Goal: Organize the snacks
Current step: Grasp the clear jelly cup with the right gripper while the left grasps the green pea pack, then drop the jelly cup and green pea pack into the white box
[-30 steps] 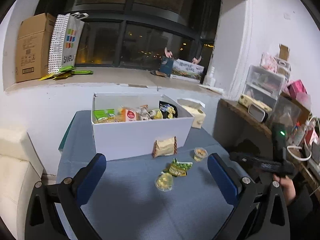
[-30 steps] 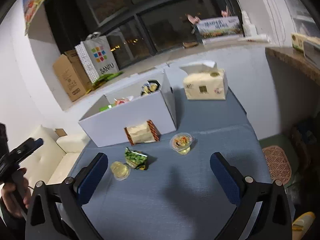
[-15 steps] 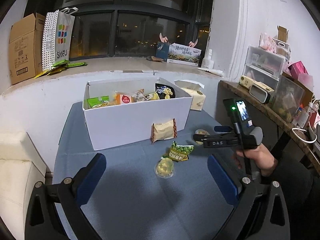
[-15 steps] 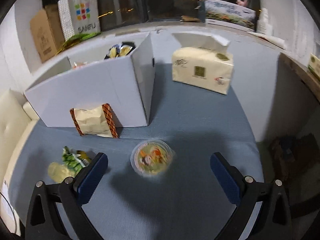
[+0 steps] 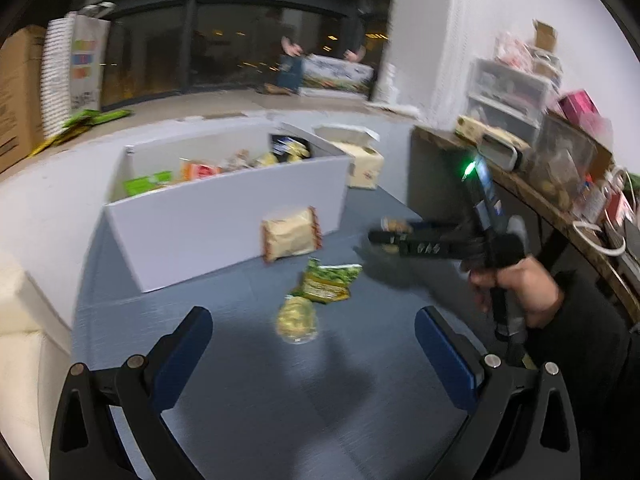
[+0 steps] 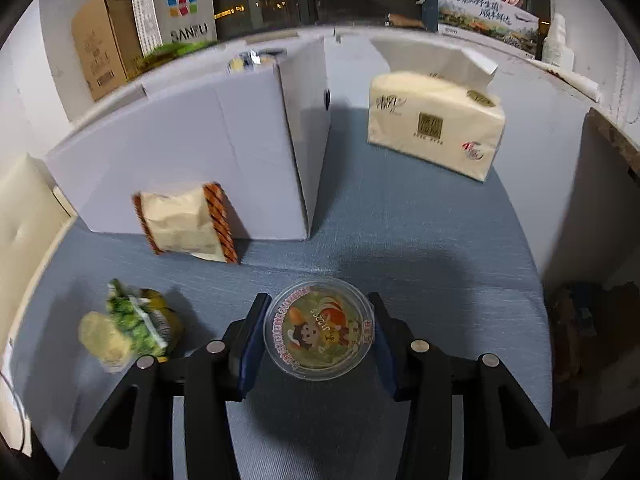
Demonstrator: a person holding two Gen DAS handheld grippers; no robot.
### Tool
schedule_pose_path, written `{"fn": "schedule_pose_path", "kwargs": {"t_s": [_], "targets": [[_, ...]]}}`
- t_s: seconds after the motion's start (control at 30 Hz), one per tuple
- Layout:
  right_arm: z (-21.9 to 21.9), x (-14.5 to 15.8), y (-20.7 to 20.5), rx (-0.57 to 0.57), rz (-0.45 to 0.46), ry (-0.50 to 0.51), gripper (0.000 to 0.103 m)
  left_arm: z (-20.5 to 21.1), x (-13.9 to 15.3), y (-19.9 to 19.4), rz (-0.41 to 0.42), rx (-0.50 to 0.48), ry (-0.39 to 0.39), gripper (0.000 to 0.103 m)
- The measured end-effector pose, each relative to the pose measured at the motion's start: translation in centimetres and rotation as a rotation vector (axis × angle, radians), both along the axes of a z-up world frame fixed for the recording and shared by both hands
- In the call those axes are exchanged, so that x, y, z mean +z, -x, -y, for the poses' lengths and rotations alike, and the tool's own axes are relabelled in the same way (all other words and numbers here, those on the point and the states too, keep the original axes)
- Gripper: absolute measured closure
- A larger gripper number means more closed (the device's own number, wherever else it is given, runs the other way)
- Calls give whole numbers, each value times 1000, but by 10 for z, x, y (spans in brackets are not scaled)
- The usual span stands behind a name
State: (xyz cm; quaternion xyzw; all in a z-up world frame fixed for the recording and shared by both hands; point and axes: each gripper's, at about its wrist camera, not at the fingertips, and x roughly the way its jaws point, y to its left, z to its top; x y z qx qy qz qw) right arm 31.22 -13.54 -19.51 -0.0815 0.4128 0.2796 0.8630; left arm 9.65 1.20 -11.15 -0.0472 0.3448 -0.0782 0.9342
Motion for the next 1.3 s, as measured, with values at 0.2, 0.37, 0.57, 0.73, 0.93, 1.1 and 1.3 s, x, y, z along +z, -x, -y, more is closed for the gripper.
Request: {"fn": "schedule_pose_path", "kwargs": {"t_s": [0.2,0.37,0.57,0.73,0.93,1.1,1.3], "targets": [[29,42,37,5,53,-135,52,23,-22,-49,-69,-79,-50,0],[60,72,76,-7,108,-226,52,33,-45,-91,-150,-122,-104,0],[83,84,110,-33,129,-296,52,28,-74,-124,-253,-146,-98,13],[88,76,116,-43,105,-305,52,23,-76,-121,-232,-157,-77,63],[81,73,116,-30,102,-296,52,10,-27,-82,-68,-151,7,64],[68,74,116,-2,99,-293,52,-24,23,-39,84,-78,87,64],[35,91,108,71,118,-307,52,-83,68,-12,199,41,145,64]]}}
